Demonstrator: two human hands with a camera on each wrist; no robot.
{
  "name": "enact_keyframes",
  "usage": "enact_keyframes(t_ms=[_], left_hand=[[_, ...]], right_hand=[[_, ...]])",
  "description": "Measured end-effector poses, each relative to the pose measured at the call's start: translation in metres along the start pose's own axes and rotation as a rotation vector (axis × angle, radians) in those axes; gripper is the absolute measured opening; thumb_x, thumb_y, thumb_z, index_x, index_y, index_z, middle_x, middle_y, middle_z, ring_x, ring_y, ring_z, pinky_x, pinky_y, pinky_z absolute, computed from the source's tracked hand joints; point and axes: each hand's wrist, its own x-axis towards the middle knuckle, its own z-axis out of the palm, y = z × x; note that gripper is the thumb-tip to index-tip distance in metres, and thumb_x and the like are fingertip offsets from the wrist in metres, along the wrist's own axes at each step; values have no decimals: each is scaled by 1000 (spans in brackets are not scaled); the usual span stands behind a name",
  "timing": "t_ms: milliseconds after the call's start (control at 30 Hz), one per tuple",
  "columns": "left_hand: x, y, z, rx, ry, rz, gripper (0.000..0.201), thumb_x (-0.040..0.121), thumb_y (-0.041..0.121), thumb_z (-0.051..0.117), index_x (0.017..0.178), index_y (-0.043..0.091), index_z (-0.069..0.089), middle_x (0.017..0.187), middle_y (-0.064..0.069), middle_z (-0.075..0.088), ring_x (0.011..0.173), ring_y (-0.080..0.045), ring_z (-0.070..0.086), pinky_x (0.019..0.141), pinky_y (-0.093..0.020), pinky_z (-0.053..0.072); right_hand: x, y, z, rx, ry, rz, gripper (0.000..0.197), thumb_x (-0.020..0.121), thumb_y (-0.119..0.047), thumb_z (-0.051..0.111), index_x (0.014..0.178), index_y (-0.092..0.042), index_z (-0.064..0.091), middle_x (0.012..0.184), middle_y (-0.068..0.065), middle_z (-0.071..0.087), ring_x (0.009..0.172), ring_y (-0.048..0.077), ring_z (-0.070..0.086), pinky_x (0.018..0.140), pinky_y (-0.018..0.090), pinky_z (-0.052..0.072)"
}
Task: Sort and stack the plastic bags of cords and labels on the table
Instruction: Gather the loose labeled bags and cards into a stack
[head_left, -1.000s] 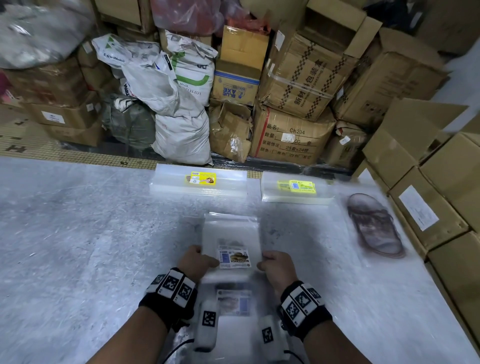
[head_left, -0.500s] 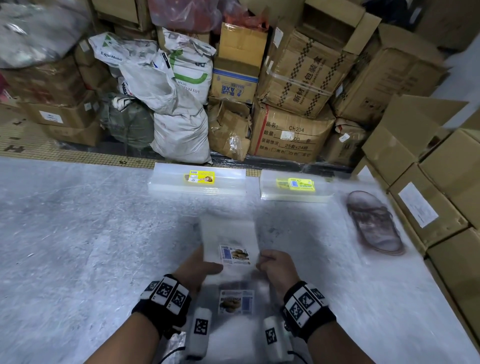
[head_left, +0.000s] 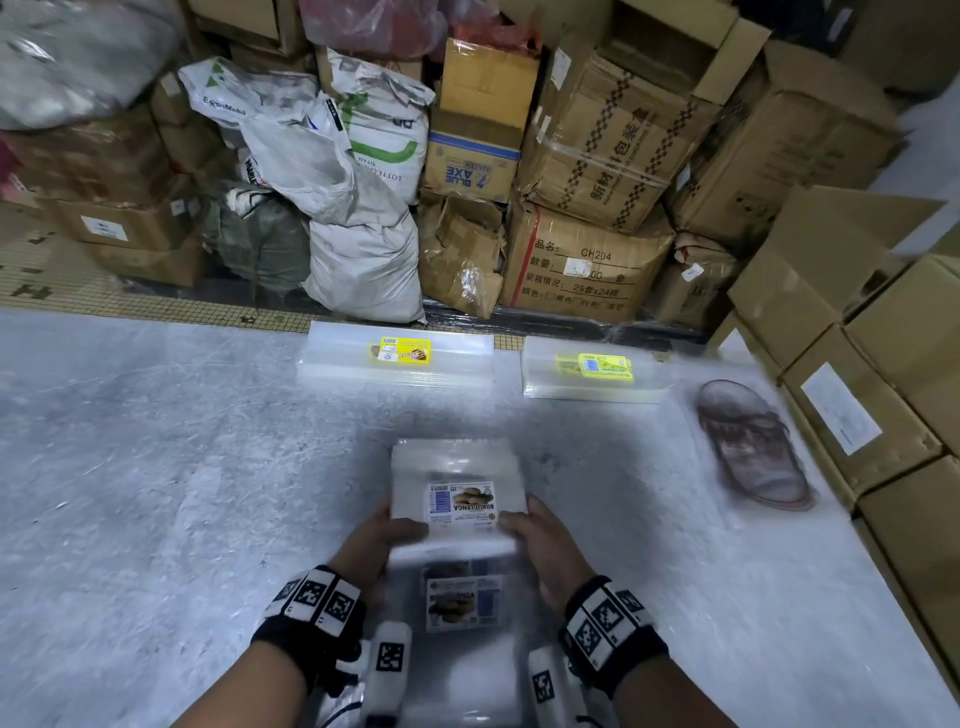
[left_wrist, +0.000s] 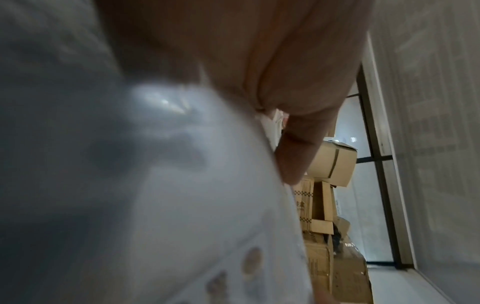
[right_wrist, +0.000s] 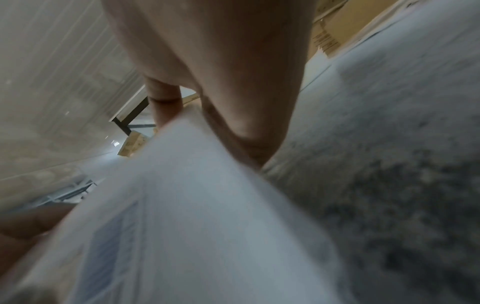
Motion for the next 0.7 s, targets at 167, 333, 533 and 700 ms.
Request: enact_keyframes(t_ms=[167, 333, 533, 700], left_hand=[[-10, -3, -3, -116, -13, -113, 41, 78, 18, 58, 113, 0, 70, 110, -28, 68, 93, -40, 68, 102, -51, 45], [-9, -7, -1, -181, -90, -113, 40, 80, 8, 51, 113, -7, 67, 105, -32, 67, 81, -41, 70, 78, -46, 53], [1, -22, -10, -52, -9, 78, 80, 56, -14, 62, 129, 18, 55, 114, -27, 67, 100, -48, 65, 74, -56, 56], [5, -19, -8, 123, 46, 170, 80, 73, -30, 47, 132, 23, 51, 119, -13, 68, 101, -25, 69, 72, -37, 58]], right_hand=[[2, 4, 3, 43, 3, 23, 24, 96, 1, 53, 116, -10, 61, 110, 14, 72, 96, 26, 70, 80, 36, 56], [6, 7, 3, -17, -25, 38, 34, 98, -3, 53, 130, -17, 53, 123, 10, 66, 111, 26, 65, 102, 44, 50], [9, 5, 3, -75, -32, 32, 47, 94, -16, 58, 138, -26, 44, 131, 8, 62, 104, 19, 61, 90, 38, 54], [10, -1, 2, 107, -90, 121, 27, 100, -9, 55, 125, -15, 49, 124, 13, 65, 112, 35, 65, 101, 57, 49]])
